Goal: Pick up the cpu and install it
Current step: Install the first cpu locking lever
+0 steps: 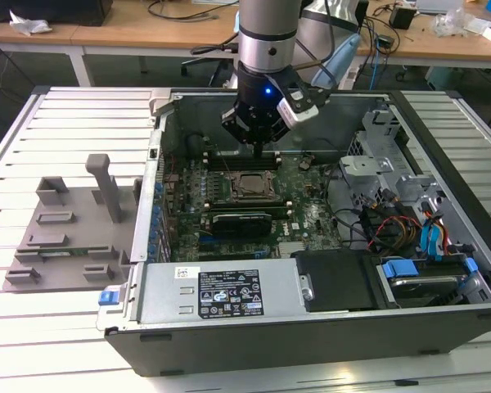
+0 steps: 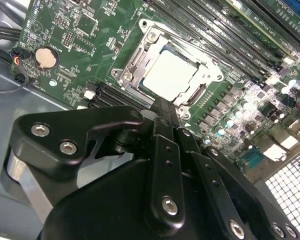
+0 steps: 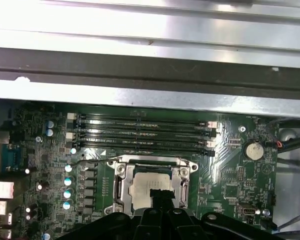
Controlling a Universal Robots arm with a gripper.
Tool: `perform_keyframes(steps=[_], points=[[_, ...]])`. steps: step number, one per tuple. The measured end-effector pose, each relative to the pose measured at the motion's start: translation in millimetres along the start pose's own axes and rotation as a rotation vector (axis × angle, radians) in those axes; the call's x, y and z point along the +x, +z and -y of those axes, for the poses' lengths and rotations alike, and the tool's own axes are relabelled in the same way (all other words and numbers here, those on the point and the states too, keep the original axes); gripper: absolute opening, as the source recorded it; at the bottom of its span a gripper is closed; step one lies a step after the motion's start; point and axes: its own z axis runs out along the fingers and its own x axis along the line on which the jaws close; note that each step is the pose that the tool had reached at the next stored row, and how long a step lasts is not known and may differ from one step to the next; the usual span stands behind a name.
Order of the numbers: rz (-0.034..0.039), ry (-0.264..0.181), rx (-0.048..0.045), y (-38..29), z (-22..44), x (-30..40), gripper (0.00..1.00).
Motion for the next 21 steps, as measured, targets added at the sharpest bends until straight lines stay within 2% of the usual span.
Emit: perform_keyframes(steps=[2,10,11,13,15,18,21], points=[[0.0,0.0,0.0,0.1,-0.1,2.9,0.11],[0.0002,0.0,0.0002,-0.4,-2.2,36.2,0.11],[0.0003,0.0,0.0002,-0.5,-2.6,42.8,0.11],[0.0005,0.0,0.0002,-0.7,-3.0,50.2,0.11],[0.001,0.0,0.0002,-0.8,-3.8,63.1,0.11],[0.0013,0.0,0.0001,-0.9,-5.0,76.3,0.11],[0.0013,0.0,-0.0003,-1.0,-7.9,80.1,0.11]])
